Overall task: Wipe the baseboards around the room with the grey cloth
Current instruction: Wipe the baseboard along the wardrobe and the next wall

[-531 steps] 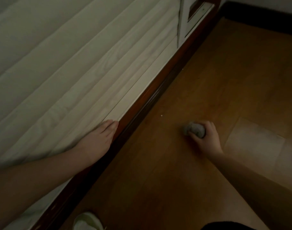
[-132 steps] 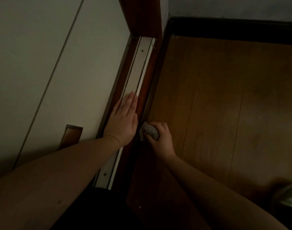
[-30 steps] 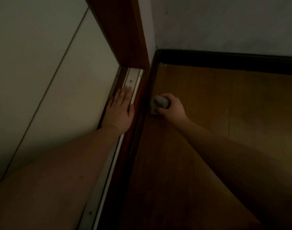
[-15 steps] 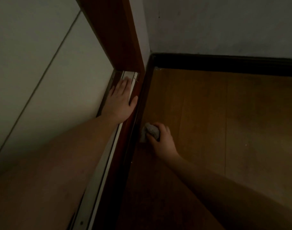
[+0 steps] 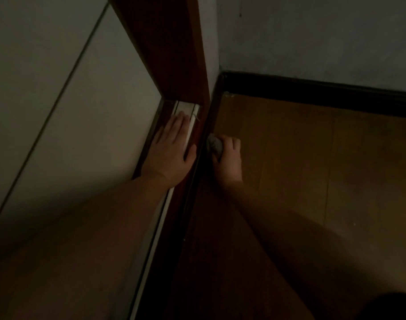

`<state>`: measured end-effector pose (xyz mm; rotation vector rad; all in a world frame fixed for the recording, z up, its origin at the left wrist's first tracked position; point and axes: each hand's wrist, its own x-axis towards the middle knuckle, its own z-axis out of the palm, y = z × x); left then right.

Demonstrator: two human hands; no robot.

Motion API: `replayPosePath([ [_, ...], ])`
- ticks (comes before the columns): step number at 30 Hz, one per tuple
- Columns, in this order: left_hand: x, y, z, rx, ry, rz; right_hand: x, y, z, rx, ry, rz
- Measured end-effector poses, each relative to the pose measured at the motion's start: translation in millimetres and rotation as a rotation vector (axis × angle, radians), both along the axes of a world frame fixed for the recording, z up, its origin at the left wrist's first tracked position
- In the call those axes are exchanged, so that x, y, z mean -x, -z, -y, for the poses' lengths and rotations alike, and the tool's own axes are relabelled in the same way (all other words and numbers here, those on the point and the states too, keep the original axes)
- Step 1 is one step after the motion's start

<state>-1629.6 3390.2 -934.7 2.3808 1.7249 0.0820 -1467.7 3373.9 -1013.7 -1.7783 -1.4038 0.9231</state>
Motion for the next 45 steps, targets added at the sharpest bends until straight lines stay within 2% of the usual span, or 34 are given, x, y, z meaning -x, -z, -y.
replayPosePath([
  [10, 0.7, -0.3, -0.2, -0.021, -0.003, 0.022, -24.0, 9.8, -105.3, 0.051, 0.049, 0.185],
  [18, 1.4, 0.0, -3.5, -0.003, -0.010, 0.025, -34.6, -1.1, -182.0, 0.075, 0.138, 0.209],
  [25, 1.9, 1.1, -2.8, 0.009, -0.016, 0.018, -42.8, -14.1, -160.4, 0.001, 0.134, 0.049],
  [29, 3.2, 0.7, -1.7, 0.015, -0.020, 0.010, -40.3, -29.4, -109.7, -0.095, 0.062, -0.029],
  [34, 0.9, -1.0, -3.8, 0.003, -0.024, 0.006, -26.9, -19.2, -30.7, -0.115, -0.173, -0.002],
  [36, 2.1, -0.6, -3.4, 0.002, -0.024, -0.002, -18.8, -13.0, -20.0, -0.125, -0.194, 0.035],
  [40, -0.6, -0.8, -2.0, -0.001, -0.020, -0.011, -17.7, -12.3, -37.2, -0.134, -0.136, 0.074],
  [45, -1.0, 3.6, 0.7, 0.015, -0.023, 0.016, -30.8, -18.3, -99.1, -0.124, -0.064, 0.164],
])
